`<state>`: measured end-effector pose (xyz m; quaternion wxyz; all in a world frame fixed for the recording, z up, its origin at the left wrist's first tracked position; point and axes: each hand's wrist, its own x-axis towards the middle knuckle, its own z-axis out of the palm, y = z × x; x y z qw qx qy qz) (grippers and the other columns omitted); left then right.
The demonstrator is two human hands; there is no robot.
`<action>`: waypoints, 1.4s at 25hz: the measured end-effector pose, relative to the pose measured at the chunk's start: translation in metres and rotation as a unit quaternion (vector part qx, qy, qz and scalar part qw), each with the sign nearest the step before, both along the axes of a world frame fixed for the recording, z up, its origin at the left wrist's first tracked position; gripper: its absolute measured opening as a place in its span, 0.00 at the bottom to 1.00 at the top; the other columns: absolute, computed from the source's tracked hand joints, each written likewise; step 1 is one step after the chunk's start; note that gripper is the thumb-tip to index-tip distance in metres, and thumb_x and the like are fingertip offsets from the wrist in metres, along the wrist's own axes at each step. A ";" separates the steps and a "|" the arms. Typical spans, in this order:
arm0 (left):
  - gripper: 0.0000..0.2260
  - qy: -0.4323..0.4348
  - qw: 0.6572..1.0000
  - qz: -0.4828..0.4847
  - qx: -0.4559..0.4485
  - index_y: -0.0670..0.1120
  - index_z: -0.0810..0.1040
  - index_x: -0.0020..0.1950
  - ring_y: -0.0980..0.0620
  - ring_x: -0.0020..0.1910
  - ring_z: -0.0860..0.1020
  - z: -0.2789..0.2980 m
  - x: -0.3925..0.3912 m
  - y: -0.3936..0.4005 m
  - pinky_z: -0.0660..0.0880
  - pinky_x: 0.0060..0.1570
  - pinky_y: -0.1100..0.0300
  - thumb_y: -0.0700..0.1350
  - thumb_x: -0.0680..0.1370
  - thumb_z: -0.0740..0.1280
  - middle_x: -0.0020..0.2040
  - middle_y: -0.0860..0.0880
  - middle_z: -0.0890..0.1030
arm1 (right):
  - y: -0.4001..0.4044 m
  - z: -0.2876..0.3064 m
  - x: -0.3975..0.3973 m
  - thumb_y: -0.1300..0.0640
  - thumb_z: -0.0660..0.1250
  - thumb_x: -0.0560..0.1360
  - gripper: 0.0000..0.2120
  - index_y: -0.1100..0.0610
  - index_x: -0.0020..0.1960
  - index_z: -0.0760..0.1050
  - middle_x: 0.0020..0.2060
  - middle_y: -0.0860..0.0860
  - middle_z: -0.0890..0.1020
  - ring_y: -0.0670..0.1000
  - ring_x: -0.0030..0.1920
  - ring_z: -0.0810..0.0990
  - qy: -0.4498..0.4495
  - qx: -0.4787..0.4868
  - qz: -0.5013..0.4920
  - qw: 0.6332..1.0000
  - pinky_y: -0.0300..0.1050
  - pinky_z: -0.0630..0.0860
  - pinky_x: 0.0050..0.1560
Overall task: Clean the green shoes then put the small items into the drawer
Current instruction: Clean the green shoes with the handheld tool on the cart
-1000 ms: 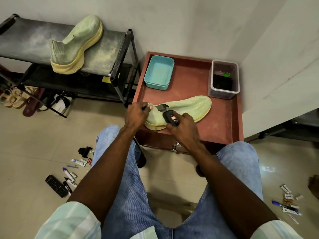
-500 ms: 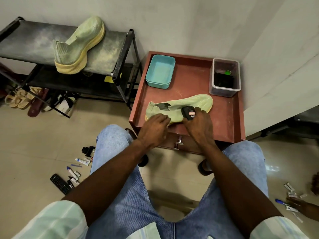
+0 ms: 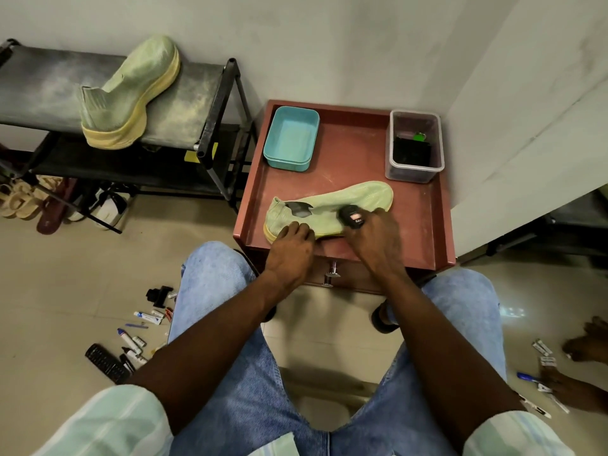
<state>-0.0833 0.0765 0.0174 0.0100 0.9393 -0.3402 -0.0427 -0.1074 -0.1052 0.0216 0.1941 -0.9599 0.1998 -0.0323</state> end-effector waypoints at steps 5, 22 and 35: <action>0.11 0.012 0.998 0.057 -0.023 0.42 0.81 0.53 0.44 0.57 0.73 -0.002 0.010 -0.006 0.72 0.53 0.54 0.41 0.73 0.66 0.54 0.45 0.78 | 0.012 0.000 0.002 0.44 0.69 0.68 0.23 0.51 0.60 0.80 0.46 0.59 0.80 0.60 0.46 0.79 0.036 0.072 0.055 0.995 0.49 0.76 0.45; 0.08 0.038 0.993 0.082 -0.079 0.42 0.84 0.46 0.42 0.52 0.75 -0.009 0.026 -0.008 0.73 0.55 0.49 0.37 0.69 0.67 0.49 0.43 0.80 | 0.005 -0.001 0.011 0.43 0.69 0.68 0.25 0.50 0.63 0.78 0.48 0.57 0.79 0.59 0.51 0.76 0.066 0.048 0.070 0.994 0.51 0.76 0.48; 0.08 0.078 0.986 0.095 -0.114 0.41 0.84 0.49 0.44 0.55 0.74 -0.008 0.027 -0.005 0.73 0.56 0.49 0.38 0.71 0.71 0.53 0.44 0.80 | 0.005 0.006 0.011 0.47 0.69 0.68 0.22 0.50 0.62 0.78 0.50 0.57 0.81 0.60 0.51 0.76 0.013 -0.024 0.024 0.999 0.52 0.73 0.50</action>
